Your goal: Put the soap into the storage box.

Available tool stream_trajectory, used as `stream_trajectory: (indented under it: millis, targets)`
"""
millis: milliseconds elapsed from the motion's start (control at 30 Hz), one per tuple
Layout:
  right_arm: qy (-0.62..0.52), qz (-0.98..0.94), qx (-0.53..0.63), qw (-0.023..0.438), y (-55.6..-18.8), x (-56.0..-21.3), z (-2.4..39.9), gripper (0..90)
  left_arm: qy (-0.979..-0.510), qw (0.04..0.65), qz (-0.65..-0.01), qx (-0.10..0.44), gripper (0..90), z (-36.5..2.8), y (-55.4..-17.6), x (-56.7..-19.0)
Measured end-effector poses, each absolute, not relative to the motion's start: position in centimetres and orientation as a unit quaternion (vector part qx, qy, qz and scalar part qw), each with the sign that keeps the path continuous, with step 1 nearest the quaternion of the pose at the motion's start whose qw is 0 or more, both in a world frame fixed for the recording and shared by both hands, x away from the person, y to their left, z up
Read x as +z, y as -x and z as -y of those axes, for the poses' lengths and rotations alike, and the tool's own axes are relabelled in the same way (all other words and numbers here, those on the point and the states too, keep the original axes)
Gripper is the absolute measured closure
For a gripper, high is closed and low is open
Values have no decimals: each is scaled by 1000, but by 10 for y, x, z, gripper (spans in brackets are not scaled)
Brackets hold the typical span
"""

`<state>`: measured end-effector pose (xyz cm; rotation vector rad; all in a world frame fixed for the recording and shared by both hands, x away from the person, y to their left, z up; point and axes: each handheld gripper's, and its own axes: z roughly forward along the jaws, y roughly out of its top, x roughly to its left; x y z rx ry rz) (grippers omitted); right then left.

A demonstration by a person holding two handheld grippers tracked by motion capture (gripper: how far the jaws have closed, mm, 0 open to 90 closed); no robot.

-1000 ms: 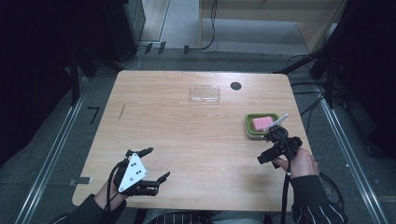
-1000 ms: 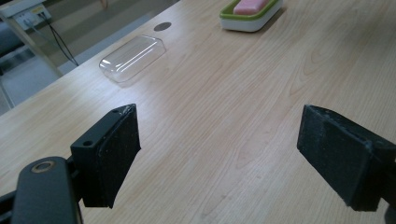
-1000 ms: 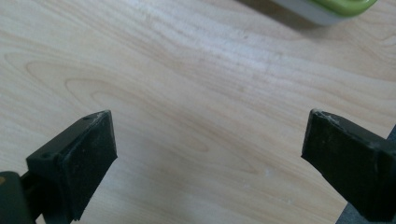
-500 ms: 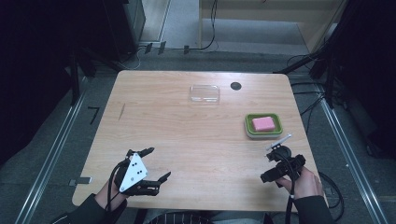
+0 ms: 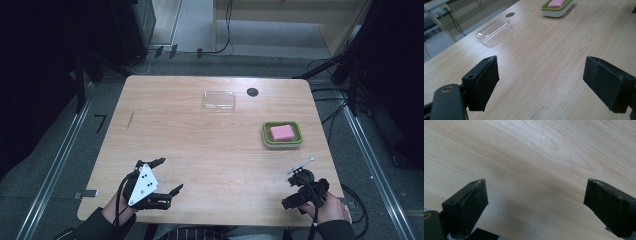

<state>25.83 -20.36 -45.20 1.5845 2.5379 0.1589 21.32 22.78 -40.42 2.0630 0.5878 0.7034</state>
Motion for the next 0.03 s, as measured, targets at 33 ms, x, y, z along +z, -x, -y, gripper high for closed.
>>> stream_trajectory:
  millis: [33]
  targets:
    - [-527,-845,54,73,-259,-452,204,67,-826,427,-235,282,140,-228,-213,-404]
